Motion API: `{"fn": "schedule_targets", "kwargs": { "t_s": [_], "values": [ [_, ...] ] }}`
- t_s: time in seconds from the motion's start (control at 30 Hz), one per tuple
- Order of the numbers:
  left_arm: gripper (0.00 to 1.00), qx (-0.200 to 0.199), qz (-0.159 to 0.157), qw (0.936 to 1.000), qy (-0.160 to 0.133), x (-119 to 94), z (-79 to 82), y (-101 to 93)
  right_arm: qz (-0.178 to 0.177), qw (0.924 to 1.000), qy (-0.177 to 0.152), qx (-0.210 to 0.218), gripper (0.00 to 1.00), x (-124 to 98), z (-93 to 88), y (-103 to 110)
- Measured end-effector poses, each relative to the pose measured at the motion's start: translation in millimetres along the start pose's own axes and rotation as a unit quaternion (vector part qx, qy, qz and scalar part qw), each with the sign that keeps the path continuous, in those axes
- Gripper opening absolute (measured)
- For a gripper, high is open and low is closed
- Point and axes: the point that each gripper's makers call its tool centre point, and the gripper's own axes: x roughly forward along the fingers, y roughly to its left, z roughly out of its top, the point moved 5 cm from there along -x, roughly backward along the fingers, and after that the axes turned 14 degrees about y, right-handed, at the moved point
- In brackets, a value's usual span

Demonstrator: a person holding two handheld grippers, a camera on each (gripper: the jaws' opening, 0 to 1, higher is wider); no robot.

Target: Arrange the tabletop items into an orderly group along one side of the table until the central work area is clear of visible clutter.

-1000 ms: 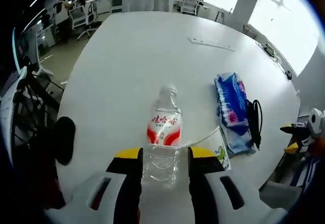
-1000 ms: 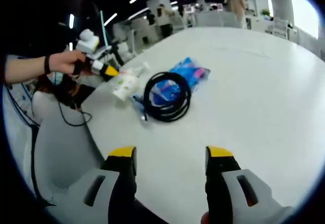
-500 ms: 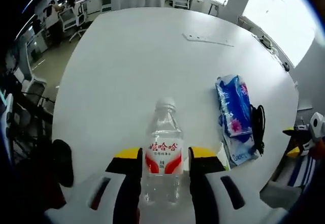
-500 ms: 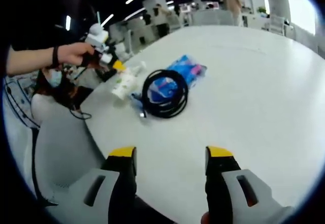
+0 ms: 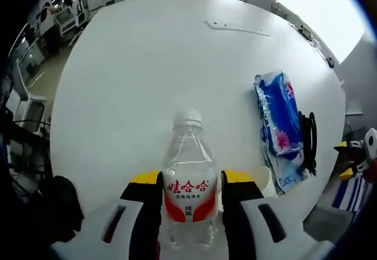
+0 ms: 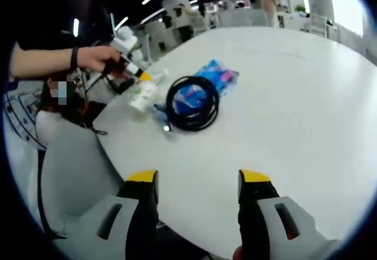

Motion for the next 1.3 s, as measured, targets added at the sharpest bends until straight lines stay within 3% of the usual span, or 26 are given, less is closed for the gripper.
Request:
{"fn": "schedule_targets", "kwargs": {
  "t_s": [0.33, 0.53, 1.3],
  "values": [
    [0.39, -0.004, -0.009, 0.9999, 0.007, 7.3, -1.2, 3.2, -0.004, 1.0, 0.004, 0.002, 0.52, -2.0, -1.9, 0.8],
    [0.37, -0.023, -0.021, 0.9995, -0.011, 2.4, -3.4, 9.0, -0.003, 1.0, 0.001, -0.002, 0.52, -1.5, 2.7, 1.7],
    [0.37, -0.073, 0.015, 0.9923, -0.098, -43.9, -18.0, 27.4, 0.006, 0.9998, -0.008, -0.017, 0.52, 0.9, 10.2, 6.4]
  ]
}}
